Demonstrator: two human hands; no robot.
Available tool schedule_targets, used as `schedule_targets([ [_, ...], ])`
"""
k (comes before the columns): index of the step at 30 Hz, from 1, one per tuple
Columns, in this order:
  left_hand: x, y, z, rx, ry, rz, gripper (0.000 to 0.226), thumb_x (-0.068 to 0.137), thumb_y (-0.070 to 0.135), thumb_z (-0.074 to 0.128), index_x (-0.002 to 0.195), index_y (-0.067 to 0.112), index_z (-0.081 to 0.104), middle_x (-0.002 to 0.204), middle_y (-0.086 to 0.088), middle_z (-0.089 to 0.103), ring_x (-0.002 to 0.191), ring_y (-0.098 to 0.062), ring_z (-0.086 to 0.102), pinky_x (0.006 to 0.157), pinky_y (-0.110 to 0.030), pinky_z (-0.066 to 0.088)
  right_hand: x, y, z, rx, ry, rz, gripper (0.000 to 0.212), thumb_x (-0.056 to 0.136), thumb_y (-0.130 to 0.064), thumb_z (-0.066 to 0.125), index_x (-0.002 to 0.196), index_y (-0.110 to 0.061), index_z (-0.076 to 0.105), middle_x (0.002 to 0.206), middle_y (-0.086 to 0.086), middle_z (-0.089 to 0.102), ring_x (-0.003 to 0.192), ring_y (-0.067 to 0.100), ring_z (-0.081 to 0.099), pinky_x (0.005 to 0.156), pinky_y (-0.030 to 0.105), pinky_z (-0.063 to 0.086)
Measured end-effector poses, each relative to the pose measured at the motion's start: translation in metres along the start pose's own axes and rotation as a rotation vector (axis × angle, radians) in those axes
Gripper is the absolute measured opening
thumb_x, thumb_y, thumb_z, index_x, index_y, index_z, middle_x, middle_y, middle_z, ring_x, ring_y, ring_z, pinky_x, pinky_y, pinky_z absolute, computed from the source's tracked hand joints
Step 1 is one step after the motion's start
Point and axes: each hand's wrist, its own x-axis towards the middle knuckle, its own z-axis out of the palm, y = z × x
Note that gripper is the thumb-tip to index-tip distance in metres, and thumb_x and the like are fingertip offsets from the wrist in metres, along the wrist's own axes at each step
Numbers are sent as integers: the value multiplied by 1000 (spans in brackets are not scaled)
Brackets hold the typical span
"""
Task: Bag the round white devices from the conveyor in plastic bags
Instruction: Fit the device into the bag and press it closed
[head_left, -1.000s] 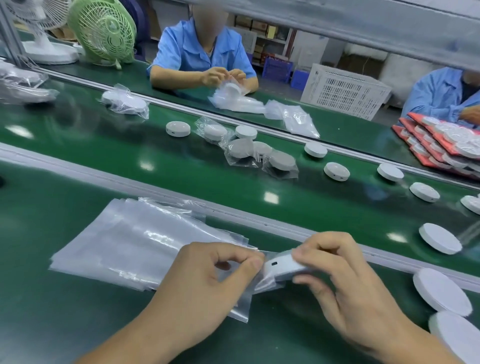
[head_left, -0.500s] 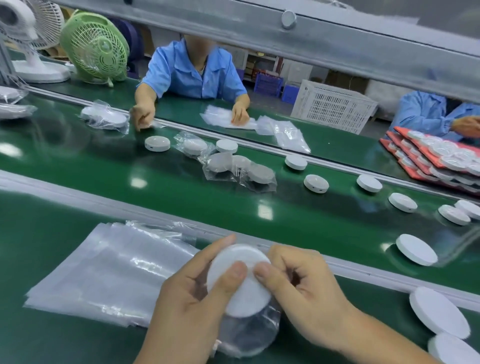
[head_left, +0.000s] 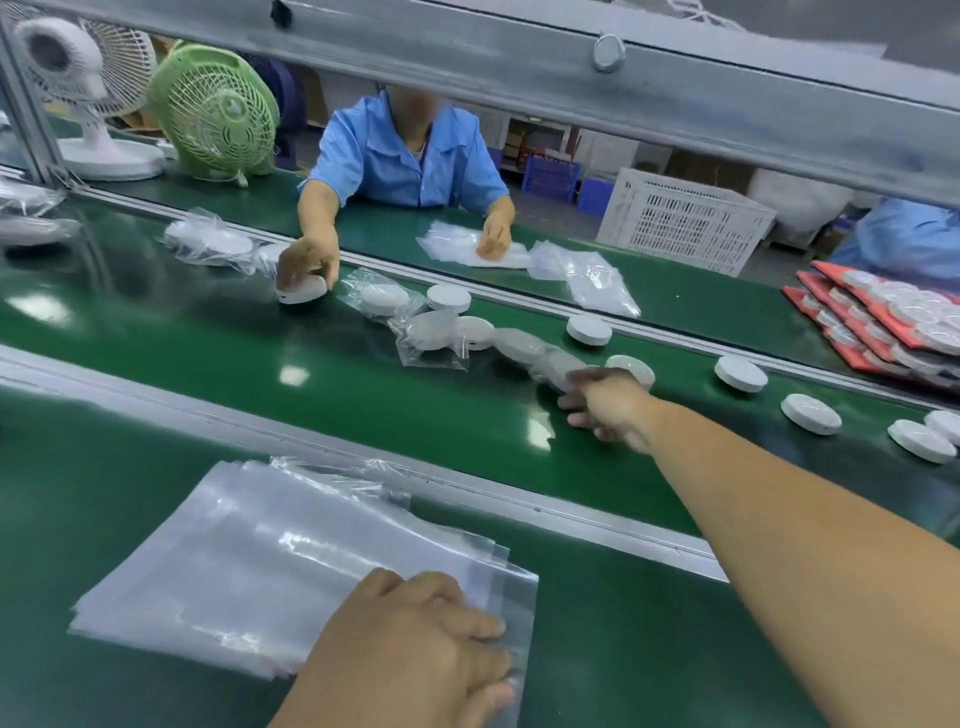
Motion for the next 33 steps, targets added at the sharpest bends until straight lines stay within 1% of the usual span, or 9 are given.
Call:
schedule_targets([
  [3, -2, 2, 2, 57, -1, 41, 38, 76, 59, 30, 71, 60, 68, 81, 48, 59, 74, 14, 63, 67, -17, 32, -11, 1, 4, -122, 22, -83, 41, 104, -45, 50, 137, -21, 55, 100, -4, 76, 73, 11, 67, 56, 24, 51],
  [5, -3, 5, 4, 66, 31, 72, 37, 75, 55, 32, 68, 56, 68, 79, 45, 61, 71, 11, 65, 63, -16, 32, -36, 6, 3, -185, 51, -183, 44, 102, -43, 55, 141, -23, 54, 101, -5, 75, 82, 13, 70, 85, 35, 59],
  [9, 1, 9, 6, 12, 97, 88, 16, 62, 56, 55, 63, 53, 71, 77, 41, 64, 70, 7, 65, 60, -15, 51, -129, 64, -36, -691, 135, -390, 51, 91, -80, 37, 132, -53, 51, 124, -28, 64, 121, 7, 58, 103, 39, 46],
  [12, -2, 14, 5, -106, 149, 14, 4, 57, 48, 70, 59, 47, 72, 78, 39, 65, 72, 6, 64, 65, -27, 58, -205, 137, -80, -1113, 451, -421, 63, 86, -90, 28, 131, -57, 56, 149, -12, 55, 146, 23, 42, 114, 58, 33],
  [16, -5, 22, 3, -251, 246, -183, 20, 79, 50, 56, 72, 46, 74, 88, 42, 64, 87, 15, 57, 87, -23, 46, -257, 211, -110, -960, 525, -200, 96, 79, -94, 25, 114, -23, 79, 146, 18, 57, 128, 54, 54, 116, 55, 32],
  [21, -6, 31, -4, -347, 296, -298, 30, 82, 64, 47, 82, 51, 74, 101, 56, 53, 112, 21, 46, 94, -12, 32, -276, 223, -113, -818, 683, -286, 53, 87, -64, 38, 69, -23, 67, 100, 2, 58, 79, 34, 56, 68, 43, 48],
  [24, -10, 34, -8, -370, 302, -294, 30, 82, 65, 47, 83, 51, 74, 102, 57, 52, 113, 24, 43, 91, -11, 33, -283, 213, -109, -683, 633, -358, 20, 78, -45, 40, 80, -32, 55, 87, -5, 54, 77, 27, 54, 68, 38, 47],
  [28, -11, 37, -9, -460, 323, -303, 15, 85, 58, 56, 87, 56, 71, 101, 51, 57, 112, 21, 48, 87, -10, 38, -287, 176, -78, -204, 490, -418, 41, 80, -58, 50, 116, -40, 56, 90, -16, 65, 79, 3, 62, 66, 9, 43],
  [33, -9, 47, -14, -758, 236, -379, 12, 84, 51, 63, 85, 57, 73, 94, 39, 67, 99, 17, 60, 77, -3, 44, -280, 106, -11, -186, 339, -975, 16, 97, -44, 62, 112, -41, 56, 114, -21, 56, 105, 3, 60, 89, 8, 42],
])
